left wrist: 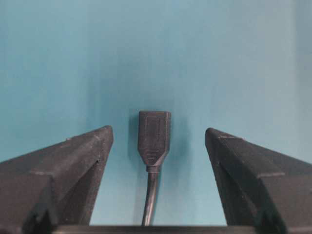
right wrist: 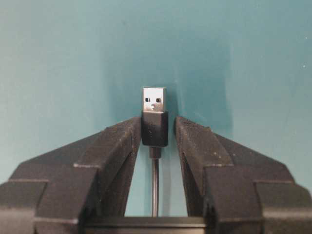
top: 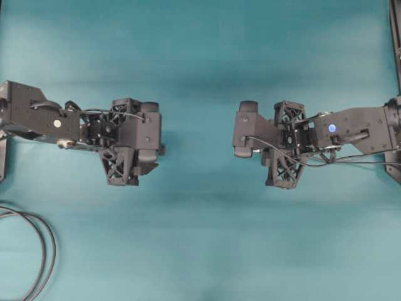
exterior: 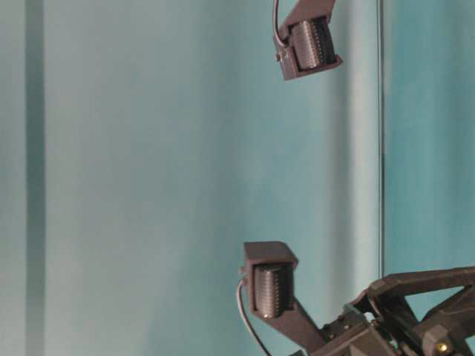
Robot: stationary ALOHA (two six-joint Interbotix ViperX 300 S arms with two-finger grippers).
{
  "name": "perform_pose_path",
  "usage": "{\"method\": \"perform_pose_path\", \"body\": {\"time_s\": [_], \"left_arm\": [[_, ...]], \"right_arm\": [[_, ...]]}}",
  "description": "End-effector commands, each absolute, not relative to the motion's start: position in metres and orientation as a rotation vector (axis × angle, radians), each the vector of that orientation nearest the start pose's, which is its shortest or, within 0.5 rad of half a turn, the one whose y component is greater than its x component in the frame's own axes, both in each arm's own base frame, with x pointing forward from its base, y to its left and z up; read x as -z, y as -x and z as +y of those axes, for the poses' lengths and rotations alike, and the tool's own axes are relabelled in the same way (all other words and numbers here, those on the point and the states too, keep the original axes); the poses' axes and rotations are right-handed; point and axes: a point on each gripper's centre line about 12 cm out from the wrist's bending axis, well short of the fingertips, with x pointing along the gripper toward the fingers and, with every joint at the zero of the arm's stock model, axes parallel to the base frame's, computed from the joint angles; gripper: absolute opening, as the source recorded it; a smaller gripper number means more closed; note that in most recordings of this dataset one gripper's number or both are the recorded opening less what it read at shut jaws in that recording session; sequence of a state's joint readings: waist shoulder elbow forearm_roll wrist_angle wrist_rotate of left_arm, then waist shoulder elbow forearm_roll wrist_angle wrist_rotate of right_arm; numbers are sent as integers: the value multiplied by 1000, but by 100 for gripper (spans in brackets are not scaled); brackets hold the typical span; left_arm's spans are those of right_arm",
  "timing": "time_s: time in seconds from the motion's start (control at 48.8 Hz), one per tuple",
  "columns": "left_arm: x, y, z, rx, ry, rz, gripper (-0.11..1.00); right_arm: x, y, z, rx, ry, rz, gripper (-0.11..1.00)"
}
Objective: Insert the USB using both arms.
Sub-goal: 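Close left gripper on the socket and right gripper on the plug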
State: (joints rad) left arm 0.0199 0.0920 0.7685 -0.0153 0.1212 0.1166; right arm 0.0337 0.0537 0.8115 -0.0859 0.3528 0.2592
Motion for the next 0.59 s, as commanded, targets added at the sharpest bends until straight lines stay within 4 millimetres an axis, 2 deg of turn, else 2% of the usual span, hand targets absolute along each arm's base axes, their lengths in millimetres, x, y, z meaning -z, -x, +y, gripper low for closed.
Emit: {"method": "perform_pose_path", "body": {"time_s": [0.0,0.369,0.574], "left_arm": [[-100,-354,8,37,-97,959,85],[-92,-355,12,29,-93,977,76],[-91,-358,15,20,-87,978,76]], "right_arm": [[-69,-309,17,84,-102,1255,34],[-70,-309,17,82,-101,1251,34],[-70,-309,17,82,-101,1251,34]]}}
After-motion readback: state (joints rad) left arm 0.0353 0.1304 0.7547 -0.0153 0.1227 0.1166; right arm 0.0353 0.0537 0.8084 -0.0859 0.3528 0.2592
